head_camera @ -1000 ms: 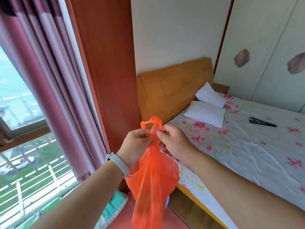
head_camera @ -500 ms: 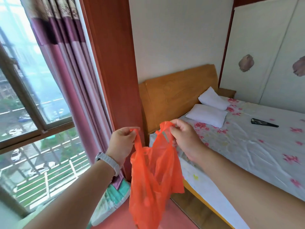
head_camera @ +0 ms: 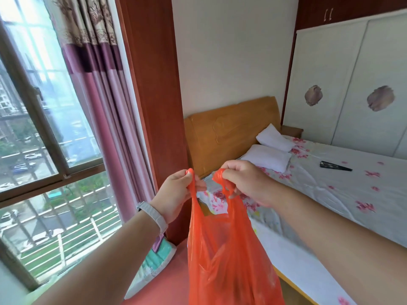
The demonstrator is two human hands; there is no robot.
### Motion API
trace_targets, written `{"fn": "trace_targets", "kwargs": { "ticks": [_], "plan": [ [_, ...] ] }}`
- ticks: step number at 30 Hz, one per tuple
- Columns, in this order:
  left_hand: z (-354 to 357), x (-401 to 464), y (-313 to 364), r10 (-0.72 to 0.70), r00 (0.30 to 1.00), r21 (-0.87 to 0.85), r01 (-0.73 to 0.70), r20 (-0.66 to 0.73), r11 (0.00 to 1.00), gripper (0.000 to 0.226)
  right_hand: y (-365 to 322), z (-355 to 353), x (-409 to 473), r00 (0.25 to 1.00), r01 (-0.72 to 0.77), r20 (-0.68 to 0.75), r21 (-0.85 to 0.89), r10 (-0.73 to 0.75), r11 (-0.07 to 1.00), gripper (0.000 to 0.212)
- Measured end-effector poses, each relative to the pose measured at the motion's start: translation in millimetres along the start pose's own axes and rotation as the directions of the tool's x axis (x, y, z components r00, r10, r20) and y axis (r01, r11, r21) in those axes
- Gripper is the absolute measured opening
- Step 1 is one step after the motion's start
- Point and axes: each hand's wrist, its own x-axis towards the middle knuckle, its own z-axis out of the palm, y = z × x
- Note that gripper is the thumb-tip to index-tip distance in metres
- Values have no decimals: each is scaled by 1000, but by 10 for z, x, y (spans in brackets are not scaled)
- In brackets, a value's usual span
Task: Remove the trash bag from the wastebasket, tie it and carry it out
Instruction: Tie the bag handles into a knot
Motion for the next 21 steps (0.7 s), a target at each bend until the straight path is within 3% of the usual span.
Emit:
{"fn": "trace_targets", "kwargs": {
  "ticks": [4, 12, 14, 19, 21],
  "plan": [
    [-89, -186, 5, -52, 989, -91, 65, 141, 994, 34, -152, 200, -50, 997, -44, -63, -19, 43, 999, 18],
    [-494, -554, 2, -336, 890, 86, 326, 308, 942, 20, -307, 896, -110, 976, -76, -210, -83, 57, 994, 15],
    [-605, -584, 1, -414, 828, 145, 388, 379, 910, 37, -333, 1016, -140, 965, -88, -256, -124, 54, 988, 18],
    [-871, -613, -80, -582, 663, 278, 515, 470, 811, 106, -407, 1271, -189, 961, -55, -278, -143, 13, 988, 24],
    [-943, -625, -113, -603, 613, 297, 532, 510, 793, 118, -439, 1399, -213, 968, -18, -251, -126, -14, 992, 24]
  ]
}}
